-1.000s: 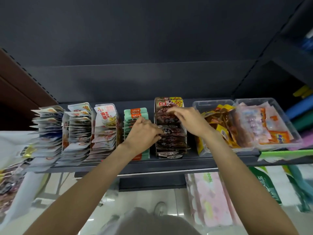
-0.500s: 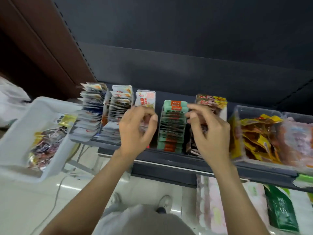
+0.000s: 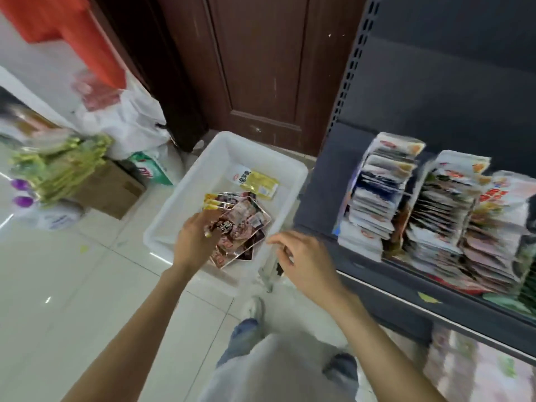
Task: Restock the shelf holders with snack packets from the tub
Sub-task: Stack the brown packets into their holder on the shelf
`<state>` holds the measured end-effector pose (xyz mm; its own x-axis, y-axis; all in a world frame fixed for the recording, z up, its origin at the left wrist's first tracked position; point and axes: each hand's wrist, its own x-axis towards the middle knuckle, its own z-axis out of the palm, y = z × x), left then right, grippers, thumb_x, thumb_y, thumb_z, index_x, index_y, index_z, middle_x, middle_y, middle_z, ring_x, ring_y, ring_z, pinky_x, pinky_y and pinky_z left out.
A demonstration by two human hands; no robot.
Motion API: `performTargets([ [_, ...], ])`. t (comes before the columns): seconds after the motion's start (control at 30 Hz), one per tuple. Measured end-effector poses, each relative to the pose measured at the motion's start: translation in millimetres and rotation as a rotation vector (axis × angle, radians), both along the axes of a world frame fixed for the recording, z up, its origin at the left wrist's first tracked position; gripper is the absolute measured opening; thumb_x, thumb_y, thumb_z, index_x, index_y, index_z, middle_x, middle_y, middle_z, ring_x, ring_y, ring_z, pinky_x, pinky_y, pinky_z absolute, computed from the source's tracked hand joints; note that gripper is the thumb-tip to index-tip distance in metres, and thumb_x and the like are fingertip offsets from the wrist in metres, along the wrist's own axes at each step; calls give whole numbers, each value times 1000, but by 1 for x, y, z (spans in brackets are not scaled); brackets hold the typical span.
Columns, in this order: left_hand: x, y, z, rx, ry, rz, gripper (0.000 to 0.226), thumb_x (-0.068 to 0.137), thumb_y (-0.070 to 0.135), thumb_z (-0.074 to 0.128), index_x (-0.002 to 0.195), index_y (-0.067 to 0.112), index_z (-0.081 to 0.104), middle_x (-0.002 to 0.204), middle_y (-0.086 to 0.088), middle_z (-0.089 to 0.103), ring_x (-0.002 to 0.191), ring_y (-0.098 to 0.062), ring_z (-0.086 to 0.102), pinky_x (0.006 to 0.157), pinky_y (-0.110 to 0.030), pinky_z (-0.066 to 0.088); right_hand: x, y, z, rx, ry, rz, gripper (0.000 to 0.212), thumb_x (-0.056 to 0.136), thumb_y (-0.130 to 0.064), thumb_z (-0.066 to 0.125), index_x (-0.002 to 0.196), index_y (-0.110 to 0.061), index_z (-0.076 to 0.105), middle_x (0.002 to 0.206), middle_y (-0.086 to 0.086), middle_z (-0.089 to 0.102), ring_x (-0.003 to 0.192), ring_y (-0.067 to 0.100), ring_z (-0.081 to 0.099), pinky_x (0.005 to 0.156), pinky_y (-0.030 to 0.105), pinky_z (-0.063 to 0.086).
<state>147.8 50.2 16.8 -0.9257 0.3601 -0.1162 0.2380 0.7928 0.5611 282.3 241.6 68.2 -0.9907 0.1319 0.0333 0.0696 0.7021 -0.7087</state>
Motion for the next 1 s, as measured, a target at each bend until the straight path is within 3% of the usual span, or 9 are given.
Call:
performTargets([
  [0.13,-46,-32,-35,-93,-145,-63,41,83,6,63,123,11,57,121,-11,60,107,-28,59,91,-42,49,-75,-45,-53,171,-174,112,36,90,-2,53,122,-18,61,126,-2,59,117,17,52,98,29,41],
  [0.23,-62,-44,-59,-132,-216,-102,48,85,12,63,131,16,52,129,-9,56,117,-25,53,97,-38,45,-116,-64,-95,371,-381,220,65,87,5,53,144,-19,37,154,6,28,143,24,21,117,37,21],
  [0.37,-70,-51,-84,-244,-330,-174,64,86,19,64,144,20,37,142,-9,44,125,-25,46,100,-39,43,-140,-71,-134,597,-639,355,92,87,-6,62,152,-32,2,160,8,-9,147,30,-8,119,51,8],
  [0.5,-76,-50,-98,-254,-361,-231,64,84,26,67,141,21,38,139,-7,46,119,-26,51,93,-40,49,-145,-69,-139,542,-588,324,66,93,-3,51,149,-27,25,159,6,15,145,28,19,111,44,32],
  [0.6,-78,-43,-102,-221,-393,-202,81,80,33,72,145,18,25,140,-7,45,117,-28,54,91,-46,51,-146,-58,-123,507,-380,124,45,93,1,46,133,-19,52,132,5,58,111,26,62,84,40,54],
  [0.73,-79,-30,-108,-260,-410,-197,98,71,36,80,145,13,19,140,-8,44,119,-26,51,94,-40,49,-144,-43,-94,229,-151,-474,18,97,-9,49,108,-1,60,88,18,69,74,36,65,61,29,37],
  [0.83,-78,-26,-112,-363,-399,-213,76,75,24,77,135,11,32,126,-10,55,103,-23,57,76,-30,50,-140,-38,-80,-36,-160,-653,25,97,-11,48,121,-6,48,89,10,66,66,23,57,60,25,30],
  [0.93,-84,-25,-107,-356,-414,-241,29,85,15,64,113,9,59,106,-10,66,88,-21,59,65,-27,44,-132,-41,-69,-182,-178,-648,40,97,-9,48,134,-19,34,99,2,64,73,14,60,63,28,45],
  [1.0,-88,-30,-98,-218,-461,-232,19,89,16,59,105,8,64,101,-11,67,92,-28,62,71,-33,47,-123,-41,-65,-263,-175,-662,48,98,-10,47,137,-29,28,111,0,63,85,14,64,69,30,54],
])
